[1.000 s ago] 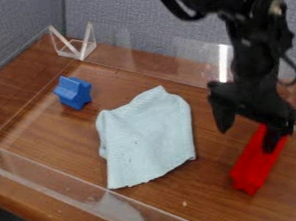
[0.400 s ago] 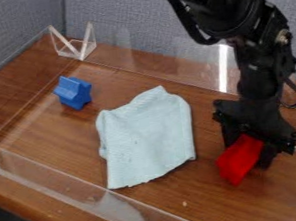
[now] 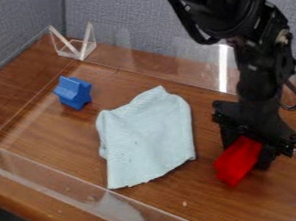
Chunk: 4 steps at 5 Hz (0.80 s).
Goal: Move the red object to the left of cloth
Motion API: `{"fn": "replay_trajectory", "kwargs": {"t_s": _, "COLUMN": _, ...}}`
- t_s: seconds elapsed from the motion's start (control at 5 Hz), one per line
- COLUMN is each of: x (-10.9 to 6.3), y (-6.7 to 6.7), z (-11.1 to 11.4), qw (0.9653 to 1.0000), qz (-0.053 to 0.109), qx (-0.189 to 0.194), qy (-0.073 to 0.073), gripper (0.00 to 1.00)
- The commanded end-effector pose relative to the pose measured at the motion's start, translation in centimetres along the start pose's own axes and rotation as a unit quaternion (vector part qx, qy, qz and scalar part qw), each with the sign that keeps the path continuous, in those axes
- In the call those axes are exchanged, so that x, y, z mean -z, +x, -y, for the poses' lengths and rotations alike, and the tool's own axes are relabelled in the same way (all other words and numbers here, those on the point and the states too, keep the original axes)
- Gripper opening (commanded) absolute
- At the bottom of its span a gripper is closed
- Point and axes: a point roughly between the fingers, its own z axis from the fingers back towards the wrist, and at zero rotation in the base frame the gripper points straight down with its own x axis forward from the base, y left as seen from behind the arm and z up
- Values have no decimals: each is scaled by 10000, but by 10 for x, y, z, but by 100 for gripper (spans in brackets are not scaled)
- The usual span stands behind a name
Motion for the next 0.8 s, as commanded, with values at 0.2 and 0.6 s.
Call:
{"fn": "replay_trajectory", "kwargs": {"t_s": 0.2, "x": -72, "y": 21, "z": -19, "qw": 9967, "qz": 802, "qx": -130, "qy": 77, "gripper": 0}}
{"fn": "replay_trajectory", "kwargs": {"t_s": 0.6, "x": -138, "y": 3, "z": -93, "qw": 9881, "qz": 1141, "qx": -935, "qy": 436, "gripper": 0}}
